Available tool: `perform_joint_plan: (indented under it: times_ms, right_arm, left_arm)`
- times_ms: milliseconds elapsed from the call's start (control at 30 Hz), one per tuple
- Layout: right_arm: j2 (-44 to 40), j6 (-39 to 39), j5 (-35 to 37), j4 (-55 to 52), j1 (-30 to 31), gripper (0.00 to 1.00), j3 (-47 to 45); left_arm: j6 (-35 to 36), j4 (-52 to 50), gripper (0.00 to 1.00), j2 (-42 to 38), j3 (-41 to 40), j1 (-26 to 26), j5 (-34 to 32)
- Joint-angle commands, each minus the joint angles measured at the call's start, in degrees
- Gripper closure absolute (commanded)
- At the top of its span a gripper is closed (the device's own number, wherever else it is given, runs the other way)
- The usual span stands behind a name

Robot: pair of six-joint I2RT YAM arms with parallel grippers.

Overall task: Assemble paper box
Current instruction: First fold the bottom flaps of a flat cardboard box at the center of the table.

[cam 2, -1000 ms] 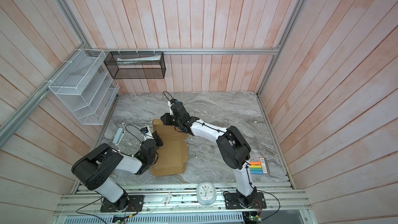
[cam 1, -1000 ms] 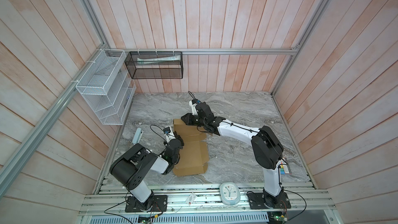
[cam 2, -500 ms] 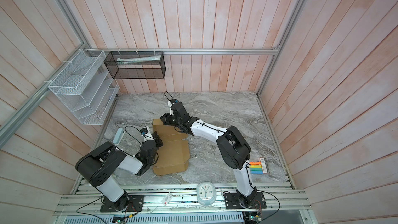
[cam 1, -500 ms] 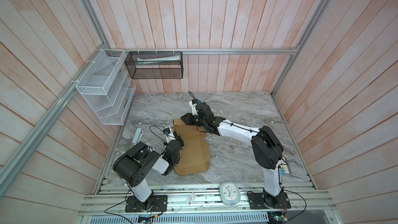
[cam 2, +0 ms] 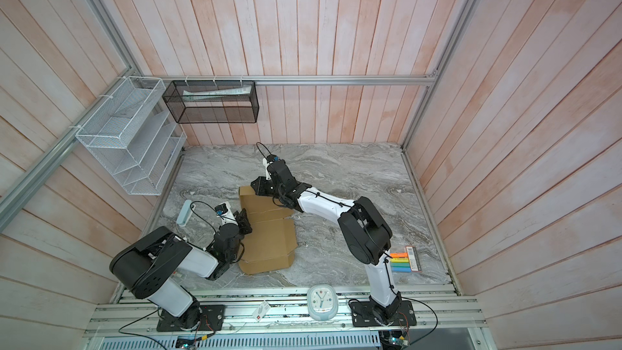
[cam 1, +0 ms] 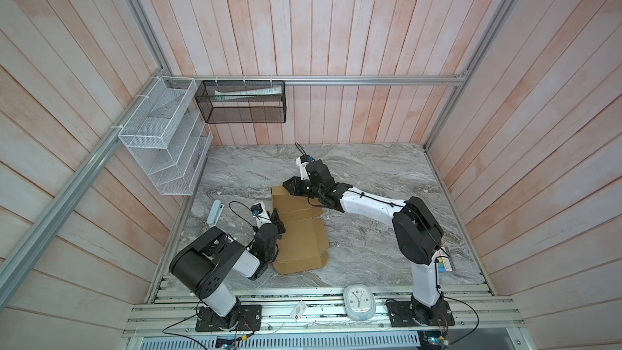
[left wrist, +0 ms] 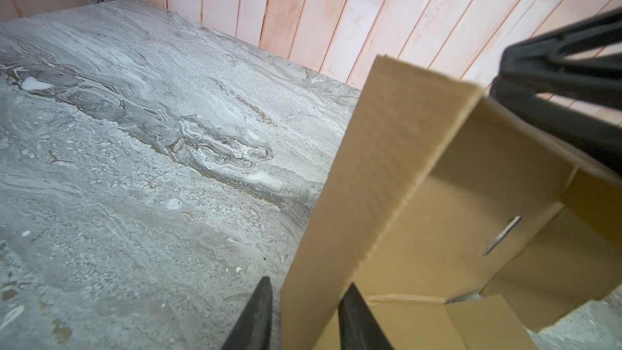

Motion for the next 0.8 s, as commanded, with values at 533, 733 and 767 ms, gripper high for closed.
perform_joint_plan:
  times_ms: [533, 733, 767]
  right_arm:
    - [3.1, 0.3, -0.8, -7.9, 0.2, 0.81, -1.9]
    - [2.6, 0.3, -0.5, -7.8, 0.2, 0.81, -2.0]
    - [2.6, 0.2, -0.5, -7.8, 0.3, 0.81, -2.0]
  left_arm:
    - [8.3, -0.1, 0.75, -1.0, 4.7, 0.4, -1.2]
    - [7.6, 0.3, 0.80, 0.6, 5.0, 0.7, -1.3]
    - [7.1, 0.6, 0.83, 0.8, 4.9, 0.9, -1.2]
